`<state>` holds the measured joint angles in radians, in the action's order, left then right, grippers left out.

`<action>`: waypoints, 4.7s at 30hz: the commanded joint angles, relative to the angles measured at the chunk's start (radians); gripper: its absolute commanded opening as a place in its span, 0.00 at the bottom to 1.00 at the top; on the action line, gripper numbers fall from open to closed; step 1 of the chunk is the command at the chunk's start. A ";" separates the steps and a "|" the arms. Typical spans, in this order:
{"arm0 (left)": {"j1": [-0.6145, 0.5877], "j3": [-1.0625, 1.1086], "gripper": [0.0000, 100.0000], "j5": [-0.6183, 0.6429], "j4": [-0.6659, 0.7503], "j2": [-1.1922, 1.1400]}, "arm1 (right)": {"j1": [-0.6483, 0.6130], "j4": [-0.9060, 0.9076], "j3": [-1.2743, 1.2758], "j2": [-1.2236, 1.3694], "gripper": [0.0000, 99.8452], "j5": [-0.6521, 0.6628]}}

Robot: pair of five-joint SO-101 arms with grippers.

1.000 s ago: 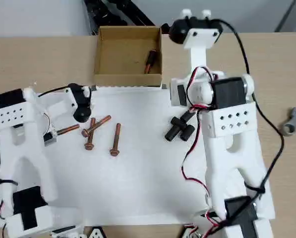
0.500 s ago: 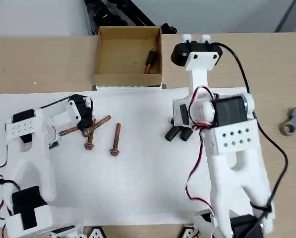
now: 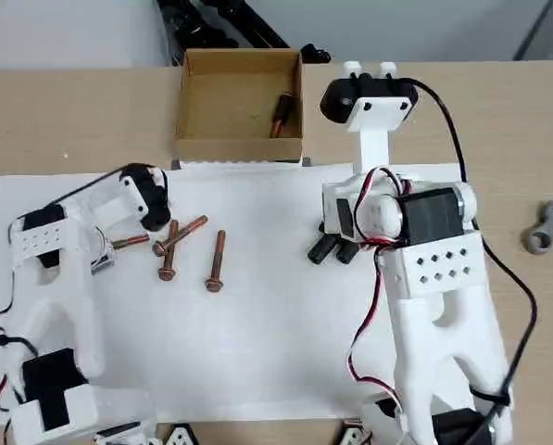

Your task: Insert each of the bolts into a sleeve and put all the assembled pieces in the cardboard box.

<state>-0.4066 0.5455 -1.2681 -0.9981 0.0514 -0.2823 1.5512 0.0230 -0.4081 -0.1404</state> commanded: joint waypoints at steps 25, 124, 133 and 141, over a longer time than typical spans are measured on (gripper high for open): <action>0.000 -0.306 0.20 1.689 -0.282 0.041 | 0.013 -0.004 -0.008 -0.031 0.12 -0.012; 0.095 -0.750 0.01 1.386 -0.718 0.278 | -0.076 -0.242 0.058 0.567 0.12 -0.689; 0.097 -0.750 0.01 1.386 -0.718 0.278 | -0.074 -0.259 0.058 0.679 0.12 -0.689; 0.097 -0.750 0.01 1.384 -0.718 0.276 | -0.073 -0.338 0.058 0.817 0.12 -0.684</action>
<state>-0.3069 -0.1972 0.1235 -1.7392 0.2877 -0.3529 1.2582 0.0813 0.3560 -0.8201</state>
